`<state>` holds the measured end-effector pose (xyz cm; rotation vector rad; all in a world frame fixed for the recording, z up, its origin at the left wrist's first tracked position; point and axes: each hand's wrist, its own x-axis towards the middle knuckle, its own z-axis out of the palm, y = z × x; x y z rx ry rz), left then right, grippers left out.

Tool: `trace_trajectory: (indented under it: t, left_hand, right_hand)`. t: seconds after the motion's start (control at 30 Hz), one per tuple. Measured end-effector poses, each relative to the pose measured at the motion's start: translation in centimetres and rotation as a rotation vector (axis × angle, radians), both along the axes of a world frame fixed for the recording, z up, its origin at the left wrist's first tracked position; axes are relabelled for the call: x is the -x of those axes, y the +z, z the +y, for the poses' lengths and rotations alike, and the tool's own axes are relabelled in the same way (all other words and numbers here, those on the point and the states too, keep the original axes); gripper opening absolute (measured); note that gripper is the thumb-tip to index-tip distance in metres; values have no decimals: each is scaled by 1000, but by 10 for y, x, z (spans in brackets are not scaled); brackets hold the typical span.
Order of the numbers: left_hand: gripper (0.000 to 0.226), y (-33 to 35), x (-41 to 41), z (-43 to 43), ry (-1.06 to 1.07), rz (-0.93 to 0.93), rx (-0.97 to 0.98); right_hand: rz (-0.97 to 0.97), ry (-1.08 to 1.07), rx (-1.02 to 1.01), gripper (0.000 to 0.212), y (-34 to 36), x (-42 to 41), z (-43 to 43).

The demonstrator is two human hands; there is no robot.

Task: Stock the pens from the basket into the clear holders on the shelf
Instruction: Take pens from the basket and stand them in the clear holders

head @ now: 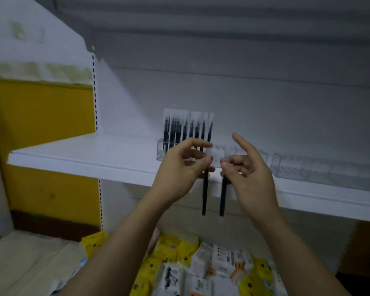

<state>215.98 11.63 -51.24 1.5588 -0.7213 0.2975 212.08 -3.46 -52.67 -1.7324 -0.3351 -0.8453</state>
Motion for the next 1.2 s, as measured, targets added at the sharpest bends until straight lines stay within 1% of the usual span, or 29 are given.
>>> trace_trajectory:
  t: [0.17, 0.4, 0.57, 0.63, 0.87, 0.93, 1.03, 1.1, 1.2]
  left_hand:
    - [23, 35, -27, 4, 112, -83, -17]
    - [21, 90, -67, -10, 259, -264, -85]
    - [21, 107, -104, -27, 410, -384, -160]
    - [21, 106, -118, -32, 445, -408, -170]
    - [18, 103, -140, -36, 457, -388, -231]
    - [18, 106, -141, -33, 457, -384, -264]
    - [18, 108, -140, -28, 447, -375, -301]
    - [18, 108, -138, -26, 445, -359, -300]
    - [18, 109, -137, -25, 453, -351, -348]
  right_hand:
    - [-61, -6, 40, 44, 32, -34, -4]
    - [-144, -67, 24, 39, 75, -89, -14]
    - [-199, -156, -38, 41, 92, -128, -25]
    - [-191, -173, -49, 40, 91, -142, -28]
    - [-138, -179, -37, 39, 75, -172, -35]
    - [-130, -164, 5, 39, 72, -172, -35]
    - [-106, -175, 191, 40, 65, -169, -32]
    - [-104, -225, 319, 46, 58, -165, -29]
    - [-105, -267, 400, 53, 52, -161, -29]
